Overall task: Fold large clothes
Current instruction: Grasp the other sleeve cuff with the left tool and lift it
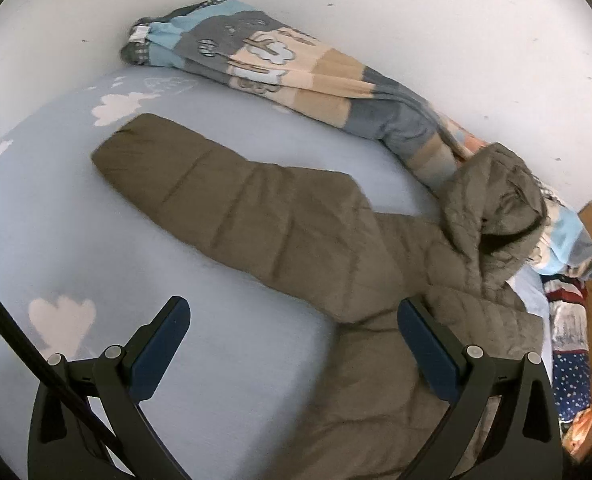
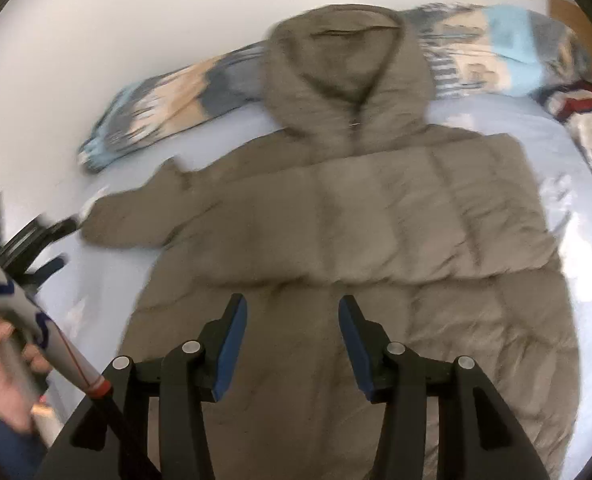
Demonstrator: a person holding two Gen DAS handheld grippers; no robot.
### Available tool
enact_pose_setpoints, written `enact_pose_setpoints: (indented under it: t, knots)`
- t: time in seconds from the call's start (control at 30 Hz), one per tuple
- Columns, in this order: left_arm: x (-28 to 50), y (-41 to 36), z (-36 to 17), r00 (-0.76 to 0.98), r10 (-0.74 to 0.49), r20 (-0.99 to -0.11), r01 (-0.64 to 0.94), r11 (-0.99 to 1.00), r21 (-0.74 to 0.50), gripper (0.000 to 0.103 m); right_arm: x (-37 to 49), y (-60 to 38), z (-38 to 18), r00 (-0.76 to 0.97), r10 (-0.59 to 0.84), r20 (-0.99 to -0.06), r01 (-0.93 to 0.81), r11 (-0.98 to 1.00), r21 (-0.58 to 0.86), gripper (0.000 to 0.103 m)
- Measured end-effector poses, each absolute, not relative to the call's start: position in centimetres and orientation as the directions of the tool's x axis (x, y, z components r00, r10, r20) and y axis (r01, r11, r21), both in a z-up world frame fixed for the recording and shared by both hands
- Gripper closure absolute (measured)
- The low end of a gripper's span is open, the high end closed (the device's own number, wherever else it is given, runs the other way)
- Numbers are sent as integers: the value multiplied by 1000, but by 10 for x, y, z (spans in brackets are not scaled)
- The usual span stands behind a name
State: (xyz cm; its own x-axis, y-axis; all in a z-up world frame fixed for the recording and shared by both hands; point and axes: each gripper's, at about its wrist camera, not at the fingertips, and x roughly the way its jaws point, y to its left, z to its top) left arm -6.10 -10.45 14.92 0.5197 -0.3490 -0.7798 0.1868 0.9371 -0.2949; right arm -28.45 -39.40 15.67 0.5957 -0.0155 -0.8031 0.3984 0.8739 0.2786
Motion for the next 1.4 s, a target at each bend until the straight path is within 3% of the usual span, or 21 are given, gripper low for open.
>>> enact_pose_setpoints:
  t: [0.2,0.47,0.63,0.8,0.97,1.17,1.2,1.23,1.3,1.4]
  knots:
    - [-30,-56,137,546,-314,-777,108,946,-307,0,-301,-345,152,603,74,-795,289,908,304,51]
    - [45,38,91,560,-375,-739,-116,848,-518,0,-299,-359,137,581,85,-809,299,903,310,51]
    - [82,89,55,574,-455,-680,-239,701,-671,15,-301,-371,130,567,76,-820,317,898,303,51]
    - [101,99,44,625,-459,-631,-216,675,-705,21,-295,-378,122,559,80,-825,332,890,311,51]
    - [117,101,14,631,-475,-614,-237,635,-735,21,-288,-379,112,547,85,-833,329,893,307,51]
    - [128,83,17,682,-442,-583,-172,678,-714,22,-285,-382,104,538,77,-839,341,891,301,51]
    - [129,79,17,683,-445,-579,-156,685,-711,38,-285,-383,103,537,78,-840,344,889,302,51]
    - [131,75,16,676,-452,-582,-144,693,-706,63,-285,-384,102,535,77,-841,347,888,302,51]
    - [134,67,14,670,-434,-603,-149,716,-682,86,-285,-386,99,530,72,-845,354,887,297,51]
    - [131,60,22,683,-395,-614,-143,752,-644,87,-285,-389,97,527,62,-848,367,883,292,51]
